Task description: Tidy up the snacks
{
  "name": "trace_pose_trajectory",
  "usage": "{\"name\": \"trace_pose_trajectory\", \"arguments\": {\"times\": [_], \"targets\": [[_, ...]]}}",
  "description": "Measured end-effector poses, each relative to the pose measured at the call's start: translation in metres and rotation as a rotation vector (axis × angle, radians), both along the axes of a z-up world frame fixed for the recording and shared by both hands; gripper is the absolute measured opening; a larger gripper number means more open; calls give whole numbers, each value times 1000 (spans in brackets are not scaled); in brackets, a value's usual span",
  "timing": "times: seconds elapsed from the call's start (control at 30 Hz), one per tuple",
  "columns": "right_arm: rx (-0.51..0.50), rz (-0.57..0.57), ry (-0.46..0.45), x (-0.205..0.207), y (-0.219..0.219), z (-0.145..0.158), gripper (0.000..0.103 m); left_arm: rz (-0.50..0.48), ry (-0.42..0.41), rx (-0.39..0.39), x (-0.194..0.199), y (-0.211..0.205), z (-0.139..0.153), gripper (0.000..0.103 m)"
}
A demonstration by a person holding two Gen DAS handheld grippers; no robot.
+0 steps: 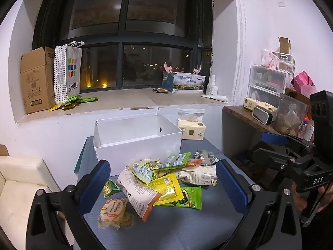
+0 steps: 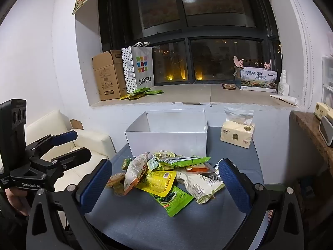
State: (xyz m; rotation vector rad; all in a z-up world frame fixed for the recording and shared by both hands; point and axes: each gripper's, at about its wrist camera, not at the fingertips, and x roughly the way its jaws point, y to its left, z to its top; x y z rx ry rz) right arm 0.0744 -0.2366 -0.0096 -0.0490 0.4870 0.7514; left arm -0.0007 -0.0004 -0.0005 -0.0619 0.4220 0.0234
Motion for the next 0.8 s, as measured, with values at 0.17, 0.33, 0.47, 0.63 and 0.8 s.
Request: {"name": "trace_pose_trajectory", "arguments": {"times": [0.17, 0.33, 0.47, 0.63, 0.8], "targets": [[2, 1, 3, 2, -1, -2, 103, -1, 16, -20, 2, 3, -1, 103], [2, -1, 5, 1, -1, -1, 103, -2, 17, -12, 3, 4, -3, 103], [5, 2, 10, -1, -2, 0, 103, -1, 13, -17, -2, 5, 1, 103], [5, 2, 11, 1, 0, -1, 103, -8, 16, -25, -1, 1, 0, 103], [6, 0, 10, 1, 1, -1, 103, -7, 20, -21, 1, 2, 2, 103]]}}
